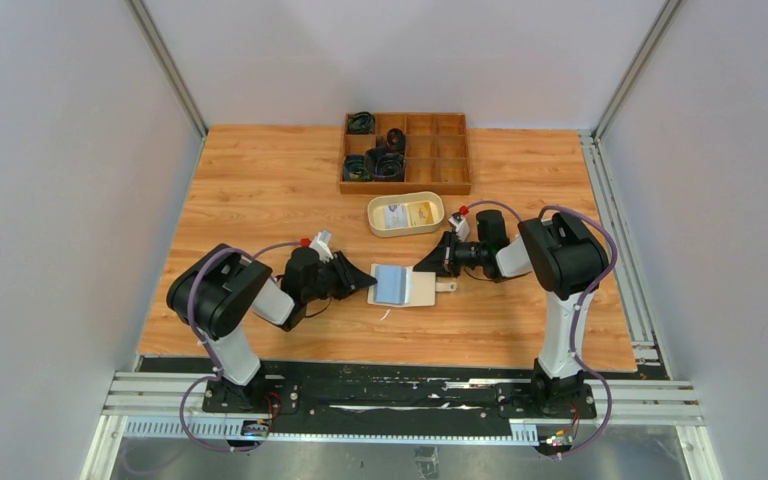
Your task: Take the credit cards out of the card holder
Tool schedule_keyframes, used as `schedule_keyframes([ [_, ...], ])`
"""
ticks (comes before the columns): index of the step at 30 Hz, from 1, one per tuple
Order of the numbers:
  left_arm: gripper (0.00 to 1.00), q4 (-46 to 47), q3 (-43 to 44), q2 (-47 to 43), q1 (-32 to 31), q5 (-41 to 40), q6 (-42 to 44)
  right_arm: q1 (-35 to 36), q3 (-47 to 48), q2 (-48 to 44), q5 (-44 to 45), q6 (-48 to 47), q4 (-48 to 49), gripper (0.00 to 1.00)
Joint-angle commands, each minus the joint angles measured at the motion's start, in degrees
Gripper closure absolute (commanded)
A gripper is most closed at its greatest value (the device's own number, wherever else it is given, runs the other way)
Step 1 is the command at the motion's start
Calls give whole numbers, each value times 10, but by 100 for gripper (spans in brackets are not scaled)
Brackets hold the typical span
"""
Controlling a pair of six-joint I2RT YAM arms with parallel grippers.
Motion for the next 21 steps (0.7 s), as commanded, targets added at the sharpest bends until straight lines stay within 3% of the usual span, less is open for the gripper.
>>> schedule_keyframes([
  [1, 75, 23, -8, -3, 6, -1, 0, 10, 2, 16, -8, 3, 10, 100],
  [8, 100, 52, -6, 15, 7, 18, -10, 10, 3, 17, -10, 5, 13, 100],
  [12, 100, 100, -11, 26, 7, 32, -26, 10, 5, 13, -12, 9, 15, 100],
  [15, 100, 83, -9, 10, 7, 30, -20, 10, 8, -10, -10, -2, 5, 100],
  [18, 100, 26, -2, -24, 7, 23, 11, 11, 28, -60, 20, -56, -98, 87],
  [21, 100, -73, 11, -74, 6, 5, 51, 44, 113, -147, 146, -229, -370, 61],
])
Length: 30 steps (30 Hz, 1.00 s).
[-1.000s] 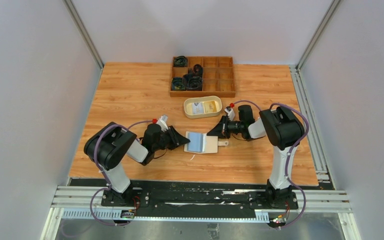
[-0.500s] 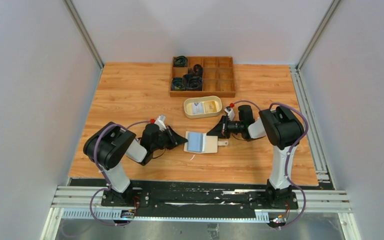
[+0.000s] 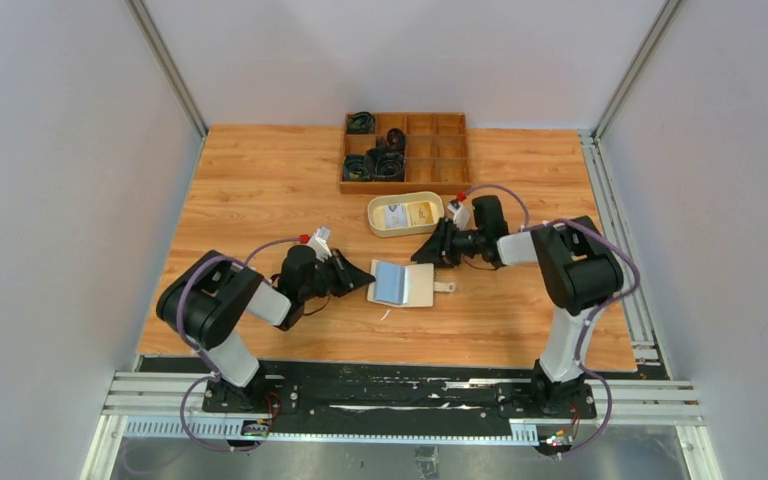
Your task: Take the credit cards out of the card holder
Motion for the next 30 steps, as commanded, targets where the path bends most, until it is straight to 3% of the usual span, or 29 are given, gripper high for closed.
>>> schedule_keyframes([
  [1, 100, -119, 21, -75, 1, -22, 65, 66, 133, -134, 194, -238, -370, 56],
  [2, 100, -139, 24, -87, 1, -27, 74, 99, 170, -163, 259, -272, -442, 48],
  [4, 100, -165, 30, -100, -1, -33, 83, 158, 227, -185, 370, -296, -518, 44],
  [11, 100, -171, 31, -92, -9, -48, 75, 241, 375, -92, 502, -272, -663, 44],
  [30, 100, -171, 27, -84, -14, -70, 63, 315, 450, 12, 540, -229, -704, 44],
])
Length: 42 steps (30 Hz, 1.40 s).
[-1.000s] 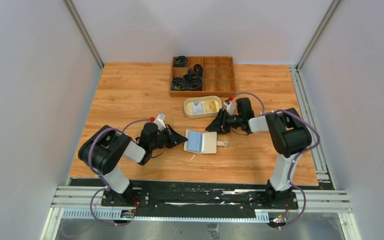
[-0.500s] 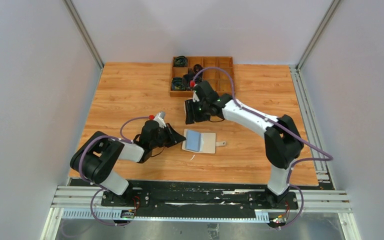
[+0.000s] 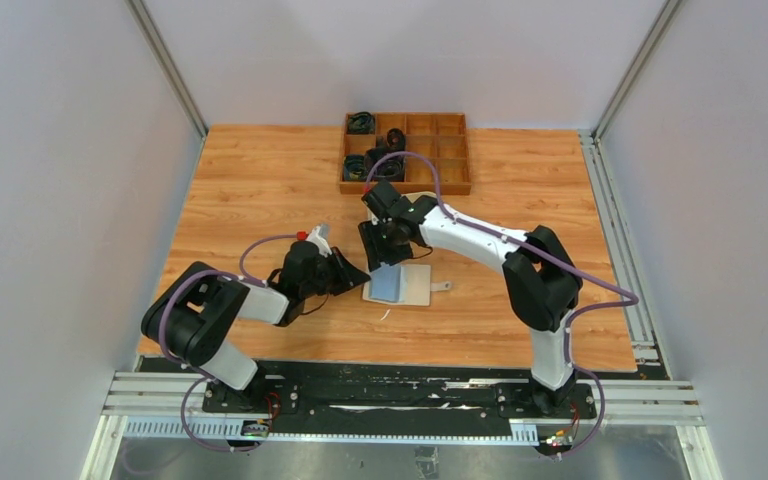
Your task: Take the credit cards out of the card holder
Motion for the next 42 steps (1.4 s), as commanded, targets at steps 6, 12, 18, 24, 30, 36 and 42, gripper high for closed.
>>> schedule_keyframes([
  [6, 100, -3, 0, 6, -9, -14, 4, 22, 54, 52, 57, 19, -59, 39],
  [12, 100, -3, 0, 4, -9, -14, 6, 21, 63, 69, 95, 35, -61, 36],
  [18, 100, -3, -1, 3, -9, -14, 8, 21, 72, 90, 95, 34, -61, 36],
  [24, 100, -3, 0, 6, -9, -11, 10, 22, 95, 106, 101, 35, -63, 37],
  [30, 100, -3, 2, 0, -9, -12, 11, 22, 118, 122, 123, 27, -78, 37],
  [36, 100, -3, 1, -2, -9, -19, 9, 22, 128, 134, 142, 16, -96, 37],
  [42, 100, -3, 4, 3, -9, -23, 10, 21, 109, 135, 146, 5, -97, 37],
])
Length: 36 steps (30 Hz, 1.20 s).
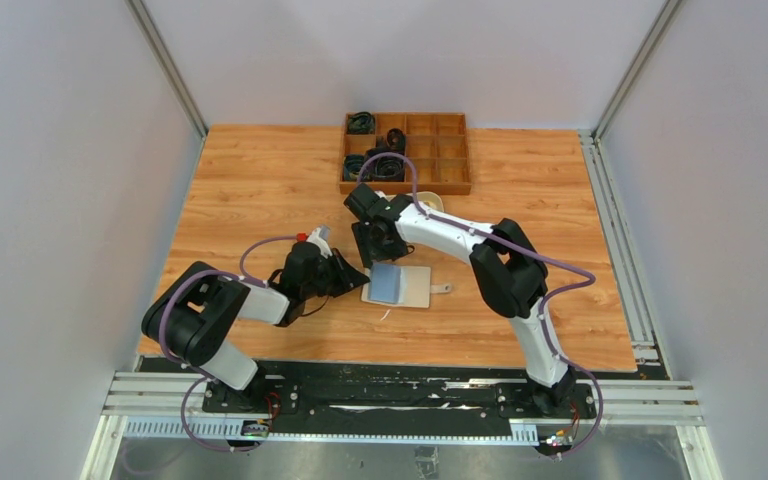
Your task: Take the credit cards out of the card holder
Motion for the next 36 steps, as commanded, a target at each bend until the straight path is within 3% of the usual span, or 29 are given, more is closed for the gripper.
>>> schedule_keyframes([
  [1, 100, 11, 4, 2, -5, -10, 9, 6, -15, 14, 30, -18, -36, 37],
  [16, 100, -44, -1, -35, -5, -90, 11, 7, -104, -72, 45, -37, -30, 38],
  [36, 100, -110, 13, -52, -4, -153, 3, 35, -77, -85, -29, -69, 10, 40],
])
